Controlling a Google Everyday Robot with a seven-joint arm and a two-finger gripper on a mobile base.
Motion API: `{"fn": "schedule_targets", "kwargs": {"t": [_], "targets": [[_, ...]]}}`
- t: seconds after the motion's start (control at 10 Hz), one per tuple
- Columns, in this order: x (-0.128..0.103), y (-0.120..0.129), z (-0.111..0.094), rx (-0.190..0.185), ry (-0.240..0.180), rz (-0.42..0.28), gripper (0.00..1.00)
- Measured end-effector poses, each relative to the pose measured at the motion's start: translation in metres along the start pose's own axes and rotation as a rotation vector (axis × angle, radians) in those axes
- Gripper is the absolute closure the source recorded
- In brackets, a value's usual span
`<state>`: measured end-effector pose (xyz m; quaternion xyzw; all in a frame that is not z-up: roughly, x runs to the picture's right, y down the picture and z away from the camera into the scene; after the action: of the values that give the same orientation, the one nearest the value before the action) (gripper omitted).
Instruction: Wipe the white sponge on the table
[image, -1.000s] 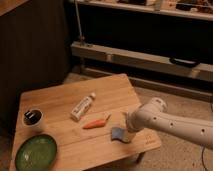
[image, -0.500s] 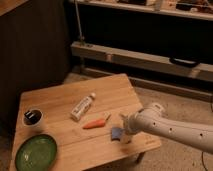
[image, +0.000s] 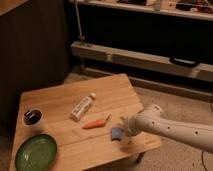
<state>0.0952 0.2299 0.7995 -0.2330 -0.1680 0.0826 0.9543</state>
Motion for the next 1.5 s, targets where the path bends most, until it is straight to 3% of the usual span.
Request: {"fn": "schedule_targets", "kwargs": {"t": [0.2,0.3,0.7,0.9,1.2,1.5], "targets": [[0.006,0.003,0.005,-0.018,-0.006,0.014,0.23],[0.008,0.003,0.007,-0.026,-0.005,0.018,0.3],[0.011,0.0,0.013,-0.065,0.009,0.034,0.74],[0.01,-0.003,0.012,-0.07,0.016,0.029,0.9],[-0.005,-0.014,0.008,-0.07,0.049,-0.032,0.94],[-0.043,-0.028,0.008,-0.071,0.077,-0.147,0.94]]}}
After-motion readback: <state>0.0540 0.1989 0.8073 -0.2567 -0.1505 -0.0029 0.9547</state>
